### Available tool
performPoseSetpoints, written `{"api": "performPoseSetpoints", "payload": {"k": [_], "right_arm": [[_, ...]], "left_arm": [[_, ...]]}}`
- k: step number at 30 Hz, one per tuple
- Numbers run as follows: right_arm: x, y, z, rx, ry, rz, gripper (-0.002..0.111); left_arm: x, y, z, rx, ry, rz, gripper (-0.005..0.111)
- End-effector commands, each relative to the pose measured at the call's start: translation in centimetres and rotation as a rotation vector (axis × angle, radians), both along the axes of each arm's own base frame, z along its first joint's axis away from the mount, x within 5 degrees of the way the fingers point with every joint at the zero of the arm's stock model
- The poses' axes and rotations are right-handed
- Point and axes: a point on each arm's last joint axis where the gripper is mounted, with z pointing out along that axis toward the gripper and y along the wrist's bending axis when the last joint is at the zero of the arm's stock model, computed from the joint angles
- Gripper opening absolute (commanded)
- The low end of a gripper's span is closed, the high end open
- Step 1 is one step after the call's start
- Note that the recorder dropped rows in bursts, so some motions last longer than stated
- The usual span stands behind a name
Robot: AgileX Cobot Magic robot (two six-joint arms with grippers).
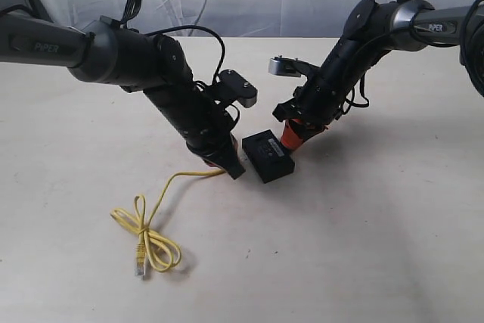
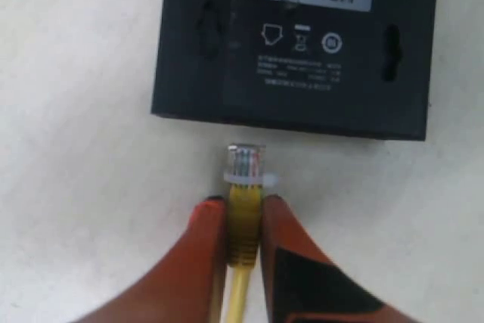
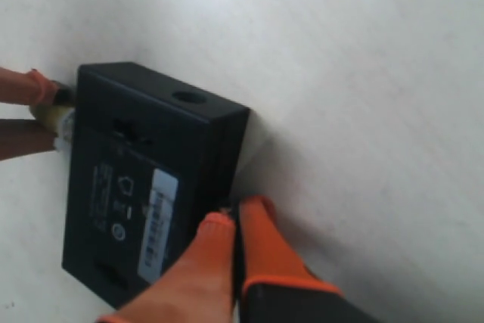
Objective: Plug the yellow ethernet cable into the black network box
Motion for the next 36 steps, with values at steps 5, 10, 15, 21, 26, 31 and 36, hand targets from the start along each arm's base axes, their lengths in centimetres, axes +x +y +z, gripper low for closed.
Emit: {"api": "performPoseSetpoints", "payload": {"k": [5,10,15,21,26,31,36], "right_arm": [[0.0,-0.1,-0.4,-0.013,-0.030,0.048,-0.001],[-0.1,-0.2,-0.4,-0.014,-0.028,0.062,-0.001],[0.1,-0.2,-0.4,-0.018,-0.054,0.058,-0.001],[0.1,-0.2,-0.4,-0.018,-0.054,0.058,-0.001],[0.1,-0.2,-0.4,-0.019,-0.056,0.057,-0.001],[0.1,-0.1,-0.4,-0.010,-0.054,0.051,-0.001],[0.1,-0.1,-0.4,-0.010,-0.054,0.051,-0.001]], "left_arm": [[-0.6,0.6,0.3,0.067,0.036,-0.057,0.000],[0.2,0.0,1.6,0.053,0.028,-0.079,0.000],[0.8,-0.3,2.6,0.065,0.025,-0.080,0.000],[1.0,-0.4,2.5,0.090,0.047,-0.096,0.000],[1.1,-0.5,1.9,0.099,0.041,-0.094,0.000],[1.4,-0.9,2.3,0.084,0.018,-0.068,0.000],[1.3,-1.5,2.3,0.104,-0.013,-0.096,0.000]]}}
